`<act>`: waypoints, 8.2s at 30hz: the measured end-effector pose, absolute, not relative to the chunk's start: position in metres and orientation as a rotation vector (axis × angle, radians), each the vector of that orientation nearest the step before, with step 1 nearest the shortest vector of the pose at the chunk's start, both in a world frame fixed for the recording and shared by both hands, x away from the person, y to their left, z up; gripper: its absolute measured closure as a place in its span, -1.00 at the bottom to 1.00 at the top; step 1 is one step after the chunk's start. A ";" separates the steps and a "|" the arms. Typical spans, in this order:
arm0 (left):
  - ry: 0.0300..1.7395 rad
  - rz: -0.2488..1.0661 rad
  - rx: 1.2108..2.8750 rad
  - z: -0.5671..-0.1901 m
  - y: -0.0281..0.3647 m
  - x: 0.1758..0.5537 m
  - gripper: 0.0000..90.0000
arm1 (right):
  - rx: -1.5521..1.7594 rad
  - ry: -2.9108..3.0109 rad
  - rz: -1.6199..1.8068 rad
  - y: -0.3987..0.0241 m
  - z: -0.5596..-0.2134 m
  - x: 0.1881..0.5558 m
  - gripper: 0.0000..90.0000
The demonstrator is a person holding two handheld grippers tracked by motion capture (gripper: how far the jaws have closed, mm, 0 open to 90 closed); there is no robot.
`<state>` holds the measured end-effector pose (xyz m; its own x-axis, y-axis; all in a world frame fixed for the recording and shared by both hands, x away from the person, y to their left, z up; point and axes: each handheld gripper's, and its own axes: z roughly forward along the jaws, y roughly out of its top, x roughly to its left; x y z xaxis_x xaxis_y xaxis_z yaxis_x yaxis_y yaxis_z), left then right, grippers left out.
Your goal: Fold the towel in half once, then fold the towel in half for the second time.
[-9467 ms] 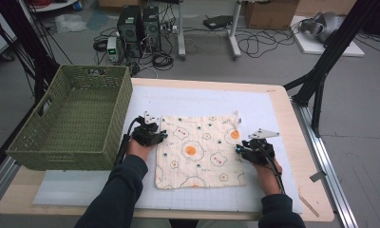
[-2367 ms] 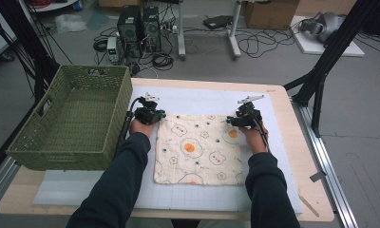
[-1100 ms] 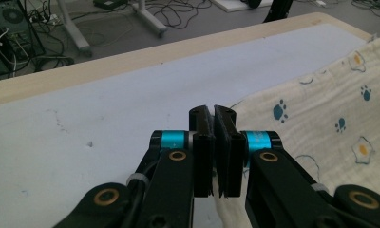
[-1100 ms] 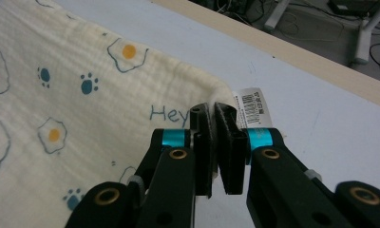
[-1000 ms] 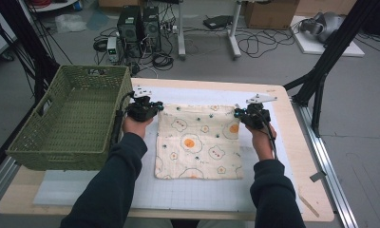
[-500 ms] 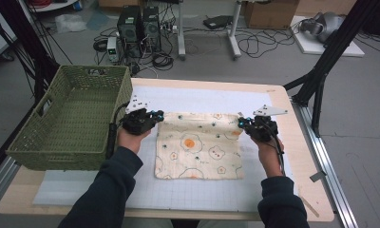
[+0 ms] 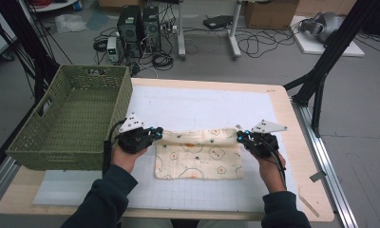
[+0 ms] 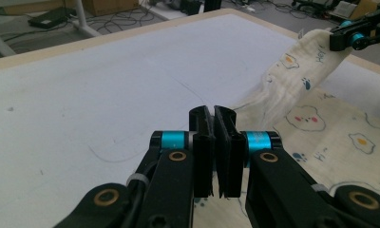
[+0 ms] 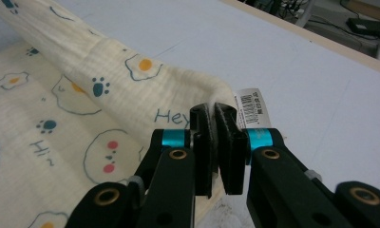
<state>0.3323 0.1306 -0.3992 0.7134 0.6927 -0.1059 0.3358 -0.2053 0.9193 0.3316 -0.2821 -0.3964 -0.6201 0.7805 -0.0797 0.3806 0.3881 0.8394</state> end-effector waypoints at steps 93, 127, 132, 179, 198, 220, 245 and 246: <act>1.050 0.360 1.962 -0.448 0.123 0.364 -0.04 | 1.043 2.271 1.112 -0.283 -0.445 0.353 -0.03; 1.112 0.393 1.873 -0.451 0.131 0.373 0.16 | 1.201 2.237 1.141 -0.290 -0.443 0.371 0.35; 1.031 0.422 1.981 -0.451 0.122 0.370 0.83 | 1.204 2.309 1.122 -0.282 -0.450 0.374 0.89; 0.824 0.339 1.661 -0.414 0.140 0.334 -0.54 | 1.066 2.046 1.226 -0.312 -0.408 0.312 -0.75; 0.841 0.326 1.685 -0.422 0.143 0.331 -0.55 | 1.065 2.036 1.249 -0.317 -0.406 0.309 -0.75; 0.921 0.314 1.650 -0.428 0.145 0.345 -0.54 | 1.088 2.045 1.225 -0.317 -0.409 0.311 -0.75; 0.998 0.334 1.744 -0.434 0.136 0.382 -0.24 | 1.087 2.093 1.204 -0.311 -0.413 0.311 -0.75; 1.006 0.327 1.748 -0.437 0.135 0.384 -0.23 | 1.085 2.094 1.201 -0.311 -0.413 0.311 -0.75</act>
